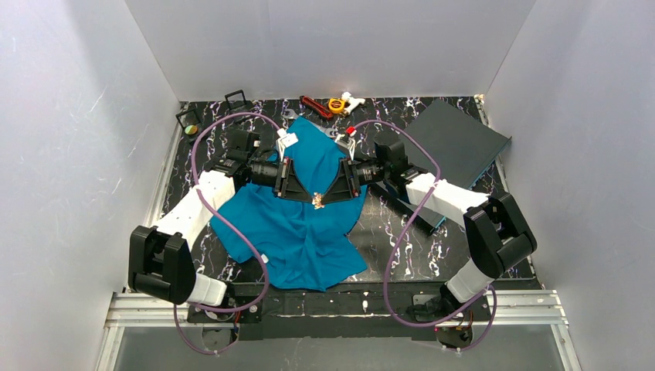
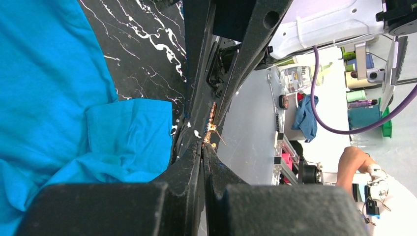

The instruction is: Remove the brooch from the garment

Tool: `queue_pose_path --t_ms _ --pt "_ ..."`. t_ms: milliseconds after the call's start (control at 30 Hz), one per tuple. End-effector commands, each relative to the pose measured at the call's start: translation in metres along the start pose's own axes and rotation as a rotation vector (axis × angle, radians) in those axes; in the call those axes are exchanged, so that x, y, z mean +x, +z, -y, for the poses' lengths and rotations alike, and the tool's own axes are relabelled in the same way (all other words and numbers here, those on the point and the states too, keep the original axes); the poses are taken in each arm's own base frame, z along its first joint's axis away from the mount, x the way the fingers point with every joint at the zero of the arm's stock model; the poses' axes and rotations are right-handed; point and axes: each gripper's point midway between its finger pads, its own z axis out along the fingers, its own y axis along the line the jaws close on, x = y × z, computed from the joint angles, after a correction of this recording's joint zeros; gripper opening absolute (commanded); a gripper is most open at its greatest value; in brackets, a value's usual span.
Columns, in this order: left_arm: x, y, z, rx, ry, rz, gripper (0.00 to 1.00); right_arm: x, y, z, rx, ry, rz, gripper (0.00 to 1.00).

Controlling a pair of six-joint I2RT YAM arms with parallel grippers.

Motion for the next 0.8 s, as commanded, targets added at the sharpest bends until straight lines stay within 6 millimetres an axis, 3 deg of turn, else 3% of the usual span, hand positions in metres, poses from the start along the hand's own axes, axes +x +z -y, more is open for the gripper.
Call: queue_pose_path --t_ms 0,133,200,233,267,367,433,567,767 --pt "0.003 -0.002 0.012 0.017 0.025 0.004 0.0 -0.013 0.003 -0.011 -0.022 -0.066 0.015 0.31" --pt "0.004 -0.001 0.008 0.0 0.02 0.002 0.0 -0.013 0.003 -0.012 -0.029 -0.063 0.014 0.21" --pt "0.004 -0.001 0.007 -0.009 0.019 0.003 0.0 -0.012 0.003 -0.012 -0.033 -0.06 0.014 0.02" --pt "0.003 -0.001 0.005 -0.017 0.016 0.004 0.0 -0.012 0.003 -0.013 -0.033 -0.06 0.015 0.01" --pt "0.003 -0.001 0.004 -0.026 0.014 0.006 0.08 -0.012 0.003 -0.012 -0.033 -0.057 0.014 0.01" --pt "0.001 -0.002 0.0 -0.063 0.016 0.016 0.43 -0.007 0.003 -0.01 -0.03 -0.045 0.01 0.01" --pt "-0.001 -0.003 0.002 -0.063 0.016 0.024 0.58 -0.002 0.003 -0.008 -0.028 -0.036 0.008 0.01" --pt "-0.003 -0.003 0.006 -0.036 0.019 0.036 0.62 0.003 0.003 -0.007 -0.038 -0.004 0.018 0.01" --pt "-0.001 0.001 -0.002 -0.057 -0.005 0.038 0.6 0.007 0.003 -0.004 -0.039 0.041 0.034 0.01"
